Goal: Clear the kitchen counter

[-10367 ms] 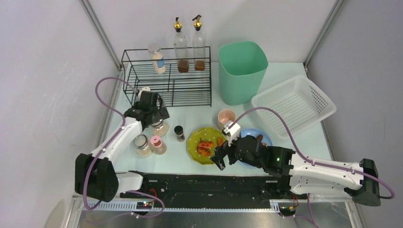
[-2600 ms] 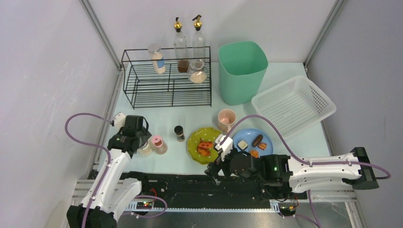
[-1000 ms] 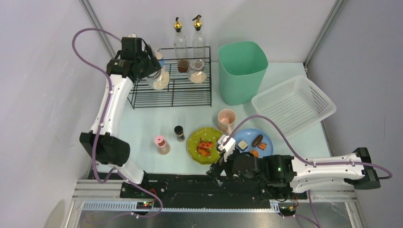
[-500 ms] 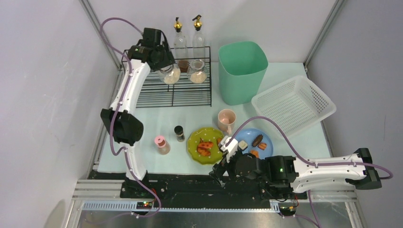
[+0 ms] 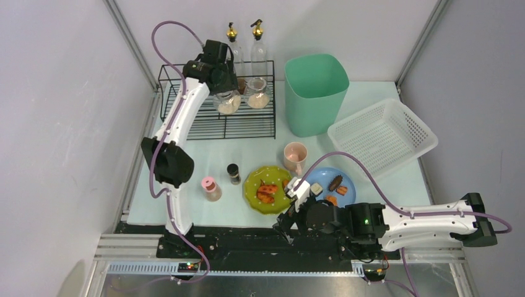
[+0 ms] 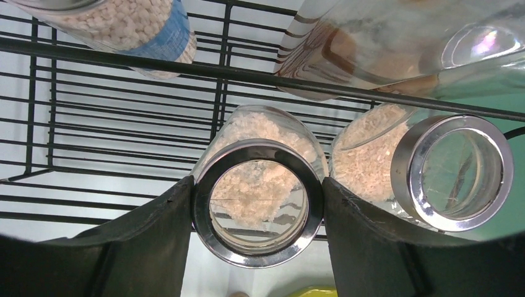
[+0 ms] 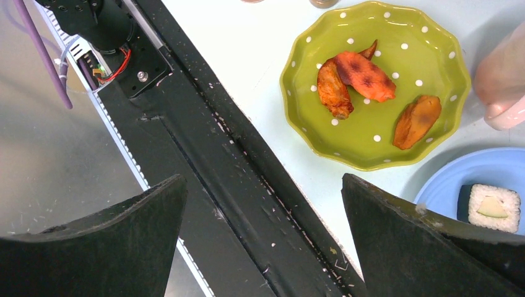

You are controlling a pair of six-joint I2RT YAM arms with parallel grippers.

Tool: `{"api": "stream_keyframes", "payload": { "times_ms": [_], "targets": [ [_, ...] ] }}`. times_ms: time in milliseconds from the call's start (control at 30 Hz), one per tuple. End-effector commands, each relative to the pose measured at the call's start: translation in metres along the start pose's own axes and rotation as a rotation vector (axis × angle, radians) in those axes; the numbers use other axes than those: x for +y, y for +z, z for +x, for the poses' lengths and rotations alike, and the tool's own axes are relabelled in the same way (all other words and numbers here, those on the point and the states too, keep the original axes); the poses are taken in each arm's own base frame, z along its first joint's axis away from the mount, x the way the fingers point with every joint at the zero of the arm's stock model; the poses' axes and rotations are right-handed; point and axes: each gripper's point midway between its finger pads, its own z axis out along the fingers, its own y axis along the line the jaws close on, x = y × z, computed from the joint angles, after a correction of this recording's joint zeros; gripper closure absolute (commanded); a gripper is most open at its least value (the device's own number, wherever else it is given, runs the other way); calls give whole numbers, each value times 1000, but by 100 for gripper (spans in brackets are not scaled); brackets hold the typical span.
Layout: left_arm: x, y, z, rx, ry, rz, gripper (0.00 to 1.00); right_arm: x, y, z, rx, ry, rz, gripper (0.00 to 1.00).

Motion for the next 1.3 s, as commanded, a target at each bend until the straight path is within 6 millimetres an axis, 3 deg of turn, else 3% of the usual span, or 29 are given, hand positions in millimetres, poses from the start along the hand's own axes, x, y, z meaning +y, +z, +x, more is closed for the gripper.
{"api": "stream_keyframes", "payload": {
  "times_ms": [0, 167, 267, 400, 567, 700, 900, 933, 1000, 1267],
  "targets": [
    [-8, -15, -29, -102, 40, 26, 55, 2, 0, -4, -17, 10, -1, 0],
    [-13, -21, -26, -100, 92, 43, 34, 3, 1, -3, -14, 14, 0, 0],
    [-18, -31, -28, -113, 130, 70, 19, 3, 1, -3, -15, 16, 2, 0],
    [-22, -47, -34, -141, 164, 98, 5, 2, 0, -4, -16, 25, 3, 0],
    [-15, -76, -45, -196, 147, 99, 0, 0, -2, -3, -16, 28, 10, 0],
    [-5, -102, -43, -223, 122, 85, 0, -2, -4, -5, -23, 33, 18, 0],
    [21, -131, -20, -245, 128, -19, 0, 1, -2, -6, -30, 26, 10, 0],
    [26, -124, -6, -213, 132, -38, 0, 2, -2, -7, -31, 26, 6, 0],
    [38, -136, 8, -213, 94, -49, 0, 3, -1, -8, -27, 21, 6, 0],
    [77, -140, 79, -179, -4, -104, 0, 10, 5, -9, -16, 6, -8, 0]
  ]
}}
